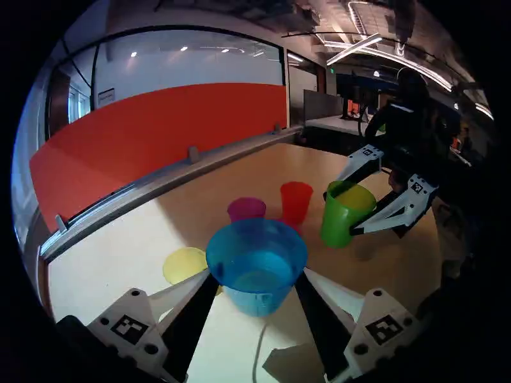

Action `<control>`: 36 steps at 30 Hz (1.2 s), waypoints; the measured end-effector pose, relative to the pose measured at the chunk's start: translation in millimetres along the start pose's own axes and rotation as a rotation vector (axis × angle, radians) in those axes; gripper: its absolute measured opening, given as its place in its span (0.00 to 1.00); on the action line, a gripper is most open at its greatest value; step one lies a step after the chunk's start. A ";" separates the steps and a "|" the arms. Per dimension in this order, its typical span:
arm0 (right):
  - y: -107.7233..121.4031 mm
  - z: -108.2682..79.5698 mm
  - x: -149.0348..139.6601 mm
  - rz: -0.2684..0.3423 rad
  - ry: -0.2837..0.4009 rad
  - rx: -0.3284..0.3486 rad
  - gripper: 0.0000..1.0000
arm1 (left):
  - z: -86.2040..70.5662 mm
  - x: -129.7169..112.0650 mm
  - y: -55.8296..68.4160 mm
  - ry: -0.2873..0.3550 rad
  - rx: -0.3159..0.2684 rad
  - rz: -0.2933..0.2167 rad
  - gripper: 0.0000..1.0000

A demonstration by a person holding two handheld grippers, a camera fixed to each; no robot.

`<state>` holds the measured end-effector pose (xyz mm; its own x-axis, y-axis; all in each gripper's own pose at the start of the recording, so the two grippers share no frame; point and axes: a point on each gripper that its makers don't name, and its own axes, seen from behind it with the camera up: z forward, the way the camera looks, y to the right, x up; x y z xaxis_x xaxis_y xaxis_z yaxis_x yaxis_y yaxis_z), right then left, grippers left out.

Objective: Pour water

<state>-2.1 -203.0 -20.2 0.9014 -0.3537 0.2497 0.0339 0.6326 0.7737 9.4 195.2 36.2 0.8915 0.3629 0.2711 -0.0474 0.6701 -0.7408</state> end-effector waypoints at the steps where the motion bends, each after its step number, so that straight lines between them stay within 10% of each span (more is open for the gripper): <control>1: -0.6 -1.3 3.8 -0.002 0.009 -0.003 0.91 | -2.6 2.7 0.2 0.007 0.004 0.000 0.81; 36: -12.9 -36.3 98.3 -0.040 0.263 -0.056 0.92 | -68.2 56.8 4.0 0.169 0.104 0.034 0.81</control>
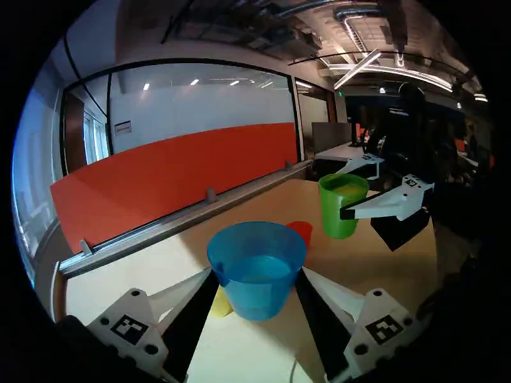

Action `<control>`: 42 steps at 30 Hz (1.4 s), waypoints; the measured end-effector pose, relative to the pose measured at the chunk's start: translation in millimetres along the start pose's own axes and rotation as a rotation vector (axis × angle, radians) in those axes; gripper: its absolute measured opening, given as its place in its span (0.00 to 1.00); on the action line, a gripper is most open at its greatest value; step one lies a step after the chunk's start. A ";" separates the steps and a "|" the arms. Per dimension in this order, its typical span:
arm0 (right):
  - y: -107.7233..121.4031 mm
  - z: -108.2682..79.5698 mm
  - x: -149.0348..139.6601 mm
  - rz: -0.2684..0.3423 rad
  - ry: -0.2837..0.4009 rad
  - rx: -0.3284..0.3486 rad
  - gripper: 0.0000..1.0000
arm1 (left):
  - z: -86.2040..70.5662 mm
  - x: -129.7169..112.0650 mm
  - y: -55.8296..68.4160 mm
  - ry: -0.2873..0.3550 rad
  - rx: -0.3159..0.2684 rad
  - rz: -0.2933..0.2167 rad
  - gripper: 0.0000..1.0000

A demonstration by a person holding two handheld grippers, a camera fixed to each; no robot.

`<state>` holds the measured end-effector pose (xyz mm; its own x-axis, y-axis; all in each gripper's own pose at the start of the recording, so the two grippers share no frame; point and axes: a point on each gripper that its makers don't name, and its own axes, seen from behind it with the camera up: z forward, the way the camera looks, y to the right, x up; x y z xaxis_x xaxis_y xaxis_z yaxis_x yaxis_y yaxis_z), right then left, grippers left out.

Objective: Pour water

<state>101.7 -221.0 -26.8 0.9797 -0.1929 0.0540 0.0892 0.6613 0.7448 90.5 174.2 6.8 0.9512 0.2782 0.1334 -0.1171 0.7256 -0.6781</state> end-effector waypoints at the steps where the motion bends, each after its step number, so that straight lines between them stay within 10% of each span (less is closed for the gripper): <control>1: 0.0 0.3 1.3 0.000 0.003 0.001 0.92 | -0.3 1.0 -0.3 0.003 0.001 -0.002 0.81; 15: 2.4 2.4 13.0 0.002 0.029 0.007 0.92 | -1.5 17.6 -6.0 0.061 0.001 -0.049 0.80; 42: -9.1 15.3 15.3 0.021 0.034 0.063 0.91 | -6.2 66.2 -28.4 0.122 0.099 0.088 0.81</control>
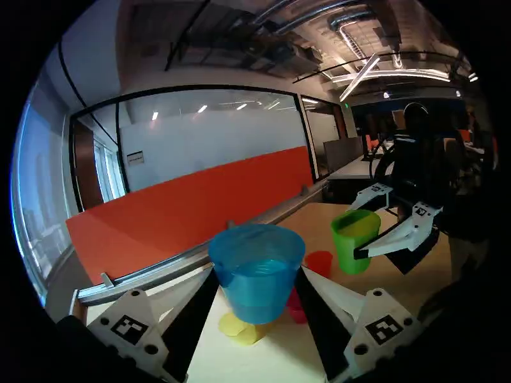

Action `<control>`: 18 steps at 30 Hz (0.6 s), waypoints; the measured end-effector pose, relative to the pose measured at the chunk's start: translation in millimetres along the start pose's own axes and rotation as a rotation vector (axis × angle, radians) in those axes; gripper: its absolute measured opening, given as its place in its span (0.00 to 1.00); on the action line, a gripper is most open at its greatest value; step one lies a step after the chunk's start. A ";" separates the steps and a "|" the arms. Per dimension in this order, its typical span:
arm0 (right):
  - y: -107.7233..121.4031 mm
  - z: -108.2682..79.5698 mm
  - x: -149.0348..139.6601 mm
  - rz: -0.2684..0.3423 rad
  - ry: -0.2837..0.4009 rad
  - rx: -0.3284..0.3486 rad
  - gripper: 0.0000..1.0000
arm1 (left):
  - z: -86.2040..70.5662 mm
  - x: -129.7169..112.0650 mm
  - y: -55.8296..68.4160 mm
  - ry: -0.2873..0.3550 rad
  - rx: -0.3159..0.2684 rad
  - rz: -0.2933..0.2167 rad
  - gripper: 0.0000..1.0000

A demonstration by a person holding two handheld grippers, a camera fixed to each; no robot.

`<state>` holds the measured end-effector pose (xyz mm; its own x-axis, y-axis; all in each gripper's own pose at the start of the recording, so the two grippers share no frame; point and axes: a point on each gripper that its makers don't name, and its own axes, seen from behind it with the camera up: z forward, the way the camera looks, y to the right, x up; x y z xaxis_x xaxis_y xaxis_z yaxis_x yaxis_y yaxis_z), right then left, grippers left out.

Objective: Pour water

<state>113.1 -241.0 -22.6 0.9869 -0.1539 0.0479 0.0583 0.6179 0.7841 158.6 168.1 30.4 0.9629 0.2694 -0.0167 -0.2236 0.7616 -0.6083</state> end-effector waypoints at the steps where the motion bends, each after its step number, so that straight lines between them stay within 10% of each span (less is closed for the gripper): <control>1: -0.7 0.5 -0.3 0.000 0.000 0.003 0.91 | 0.1 2.7 -1.3 0.001 0.005 0.011 0.81; 18: -18.1 12.9 3.1 0.020 0.009 0.057 0.91 | 2.5 42.8 -9.9 0.014 0.044 0.177 0.81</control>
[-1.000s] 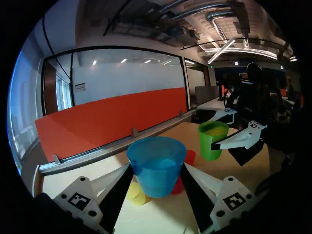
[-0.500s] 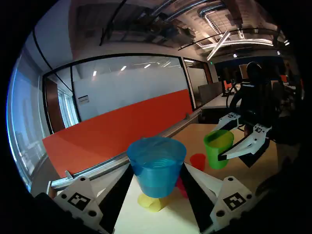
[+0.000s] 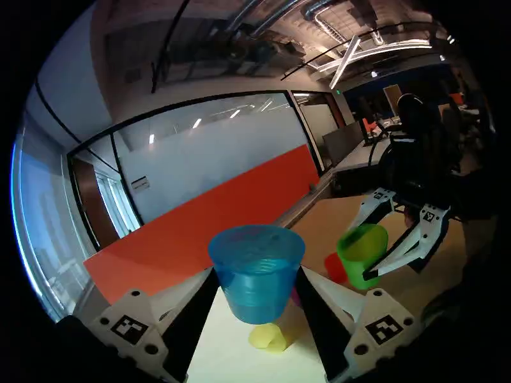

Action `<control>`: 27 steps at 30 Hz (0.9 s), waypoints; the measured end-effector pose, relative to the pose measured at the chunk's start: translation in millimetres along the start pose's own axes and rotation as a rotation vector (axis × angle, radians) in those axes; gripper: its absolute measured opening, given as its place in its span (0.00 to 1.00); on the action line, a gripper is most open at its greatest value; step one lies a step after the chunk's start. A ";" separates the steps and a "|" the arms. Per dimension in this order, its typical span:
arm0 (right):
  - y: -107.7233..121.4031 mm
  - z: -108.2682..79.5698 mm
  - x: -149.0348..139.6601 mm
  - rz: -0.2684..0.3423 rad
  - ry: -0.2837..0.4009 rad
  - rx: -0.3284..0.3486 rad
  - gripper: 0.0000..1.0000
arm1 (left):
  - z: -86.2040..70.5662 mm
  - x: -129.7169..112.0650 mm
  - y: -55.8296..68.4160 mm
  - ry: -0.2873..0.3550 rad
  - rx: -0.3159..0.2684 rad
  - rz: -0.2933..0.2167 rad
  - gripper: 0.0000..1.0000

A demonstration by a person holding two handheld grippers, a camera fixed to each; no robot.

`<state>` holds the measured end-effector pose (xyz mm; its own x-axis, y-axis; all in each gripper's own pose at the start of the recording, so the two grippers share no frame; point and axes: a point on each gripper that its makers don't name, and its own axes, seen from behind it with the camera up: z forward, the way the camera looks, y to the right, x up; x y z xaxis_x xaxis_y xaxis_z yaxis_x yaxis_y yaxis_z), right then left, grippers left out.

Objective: Pour water

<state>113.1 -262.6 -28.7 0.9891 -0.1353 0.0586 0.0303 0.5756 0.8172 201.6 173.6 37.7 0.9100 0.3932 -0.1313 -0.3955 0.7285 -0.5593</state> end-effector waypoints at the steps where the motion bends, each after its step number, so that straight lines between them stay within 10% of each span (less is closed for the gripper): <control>1: -0.8 0.7 0.0 0.000 0.000 0.003 0.91 | 0.2 1.7 -0.9 0.001 0.002 0.005 0.81; 27: -21.6 19.6 -3.2 -0.008 -0.008 0.073 0.91 | -4.5 30.6 -18.4 0.016 0.024 0.188 0.80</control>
<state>106.4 -290.5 -35.3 0.9876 -0.1466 0.0565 0.0273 0.5141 0.8573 237.3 169.7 40.2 0.8215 0.5149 -0.2451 -0.5616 0.6559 -0.5043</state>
